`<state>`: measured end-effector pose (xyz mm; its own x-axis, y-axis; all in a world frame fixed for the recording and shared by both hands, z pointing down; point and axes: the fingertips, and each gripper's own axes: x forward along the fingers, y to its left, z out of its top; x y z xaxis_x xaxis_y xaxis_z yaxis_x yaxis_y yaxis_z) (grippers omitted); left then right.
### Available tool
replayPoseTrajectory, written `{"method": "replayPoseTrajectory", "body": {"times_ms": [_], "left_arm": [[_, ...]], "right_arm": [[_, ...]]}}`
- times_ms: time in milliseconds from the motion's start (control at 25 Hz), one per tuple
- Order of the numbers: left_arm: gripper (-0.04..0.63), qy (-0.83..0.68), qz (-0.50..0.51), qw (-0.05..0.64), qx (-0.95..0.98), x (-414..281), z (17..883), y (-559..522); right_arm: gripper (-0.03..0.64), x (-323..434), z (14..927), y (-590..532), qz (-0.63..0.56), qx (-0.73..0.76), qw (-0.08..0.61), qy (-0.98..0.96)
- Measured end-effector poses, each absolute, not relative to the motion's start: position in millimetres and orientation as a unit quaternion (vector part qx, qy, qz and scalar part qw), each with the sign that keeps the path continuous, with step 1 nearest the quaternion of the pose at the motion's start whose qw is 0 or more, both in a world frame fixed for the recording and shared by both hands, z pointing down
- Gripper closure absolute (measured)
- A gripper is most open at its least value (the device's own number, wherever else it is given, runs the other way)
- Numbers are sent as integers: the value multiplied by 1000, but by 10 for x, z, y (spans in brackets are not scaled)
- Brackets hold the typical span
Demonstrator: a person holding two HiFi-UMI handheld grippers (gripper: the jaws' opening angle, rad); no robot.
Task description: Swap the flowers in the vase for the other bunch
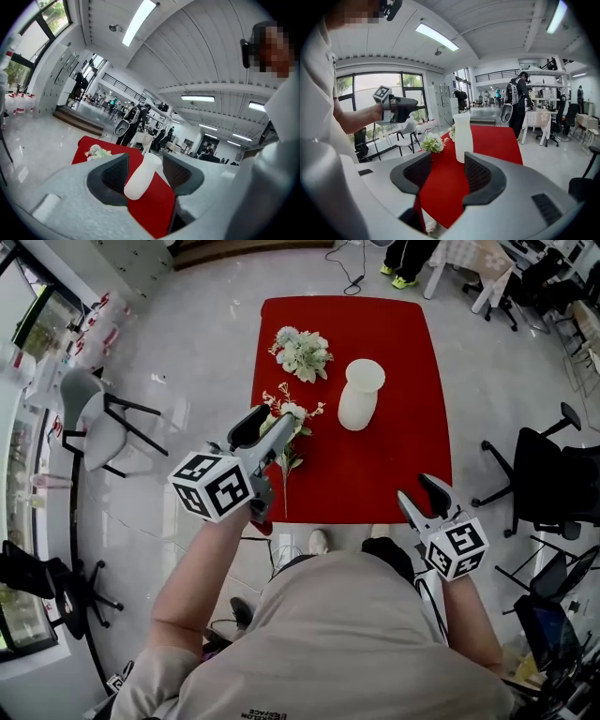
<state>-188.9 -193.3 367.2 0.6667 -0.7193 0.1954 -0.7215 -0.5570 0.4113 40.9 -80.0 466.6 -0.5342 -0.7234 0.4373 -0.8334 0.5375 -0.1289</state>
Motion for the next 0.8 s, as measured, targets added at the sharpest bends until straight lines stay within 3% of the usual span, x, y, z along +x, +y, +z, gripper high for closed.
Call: {"method": "replayPoseTrajectory", "body": {"times_ms": [320,520,800], "left_arm": [[364,-408,94,243,875,-1771,3628,-3260],[304,-405,183,283,850,-1584,4097,-3909],[285,-412,321,315,792,-1595,4854,-4580]], "right_arm": [[394,1066,4652,-1054,171,471,160,-851],[394,1462,4651,-1110,177,488,158,-840],[394,1810,4828,-1099,201,507,162,-822]]}}
